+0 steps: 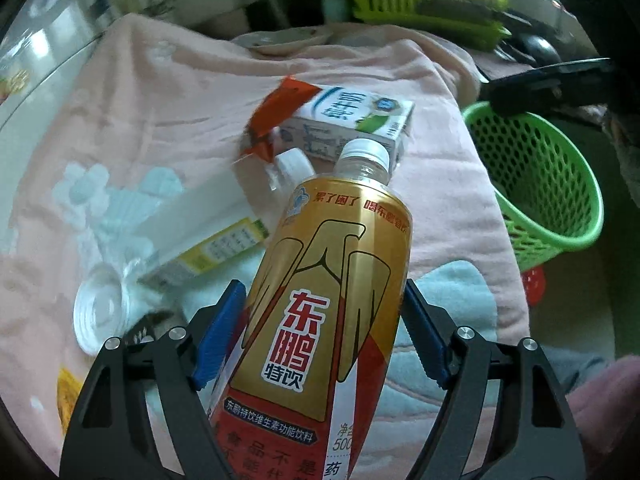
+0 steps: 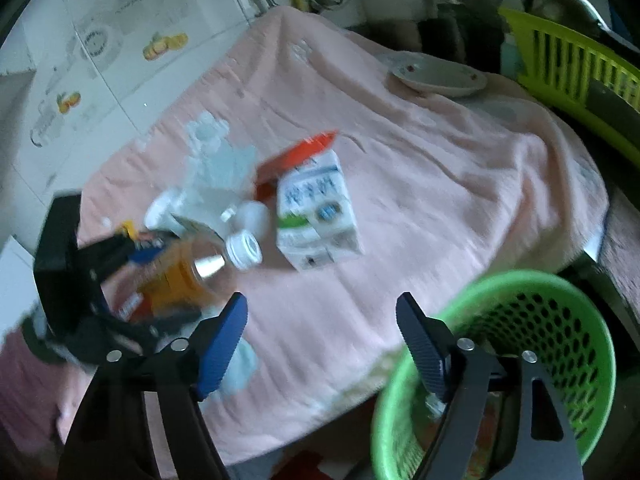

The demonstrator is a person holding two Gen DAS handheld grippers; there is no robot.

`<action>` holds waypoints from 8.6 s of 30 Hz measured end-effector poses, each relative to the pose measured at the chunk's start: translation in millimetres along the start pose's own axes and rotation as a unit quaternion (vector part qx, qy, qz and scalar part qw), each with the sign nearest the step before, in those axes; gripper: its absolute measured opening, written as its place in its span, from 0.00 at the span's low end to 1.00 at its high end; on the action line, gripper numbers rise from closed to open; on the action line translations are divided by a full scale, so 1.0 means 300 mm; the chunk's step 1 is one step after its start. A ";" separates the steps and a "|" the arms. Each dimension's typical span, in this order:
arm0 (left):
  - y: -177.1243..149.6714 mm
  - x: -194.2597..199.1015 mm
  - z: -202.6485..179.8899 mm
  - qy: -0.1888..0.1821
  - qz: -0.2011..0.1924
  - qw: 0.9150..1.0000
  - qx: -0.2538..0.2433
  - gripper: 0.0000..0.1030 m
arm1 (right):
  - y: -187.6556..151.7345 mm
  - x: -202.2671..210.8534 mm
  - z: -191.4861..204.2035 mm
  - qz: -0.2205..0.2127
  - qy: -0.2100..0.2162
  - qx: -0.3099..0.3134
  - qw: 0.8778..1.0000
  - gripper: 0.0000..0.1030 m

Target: Collect trash

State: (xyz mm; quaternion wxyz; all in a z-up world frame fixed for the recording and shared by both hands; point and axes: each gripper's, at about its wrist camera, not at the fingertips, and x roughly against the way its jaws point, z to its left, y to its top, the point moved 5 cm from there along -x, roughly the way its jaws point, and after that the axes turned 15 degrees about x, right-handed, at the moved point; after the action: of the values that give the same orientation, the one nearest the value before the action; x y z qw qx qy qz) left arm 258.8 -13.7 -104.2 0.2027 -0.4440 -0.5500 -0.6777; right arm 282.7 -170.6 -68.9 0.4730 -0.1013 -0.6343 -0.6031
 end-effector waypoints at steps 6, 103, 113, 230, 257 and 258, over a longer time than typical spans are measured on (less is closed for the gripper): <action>-0.027 0.066 0.030 0.014 -0.020 0.999 0.047 0.74 | 0.134 -0.058 0.024 -0.004 0.040 -0.023 0.999 0.63; 0.090 -0.040 -0.787 -0.128 -0.029 0.990 0.056 0.73 | -0.620 0.557 -0.321 -0.054 -0.176 -0.075 0.980 0.84; 0.133 -0.127 -0.891 -0.156 -0.025 0.986 0.053 0.79 | -0.684 0.606 -0.352 -0.062 -0.183 -0.092 0.977 0.85; 0.192 -0.156 0.303 0.118 -0.008 0.775 0.621 0.79 | -0.041 0.012 -0.185 0.010 -0.009 0.100 0.995 0.61; 0.187 -0.266 0.315 0.176 -0.002 0.747 0.641 0.65 | -0.309 0.127 -0.379 0.032 -0.036 0.018 0.999 0.61; 0.191 -0.260 0.304 0.166 -0.002 0.755 0.634 0.64 | -0.317 0.132 -0.382 0.031 -0.038 0.013 0.999 0.61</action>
State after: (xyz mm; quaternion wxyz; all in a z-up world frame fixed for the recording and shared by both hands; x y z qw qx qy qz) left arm 377.9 36.2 -136.2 0.5243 -0.0931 -0.8123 -0.2377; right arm 250.0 -310.8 -124.0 0.4681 -0.1372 -0.6562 -0.5757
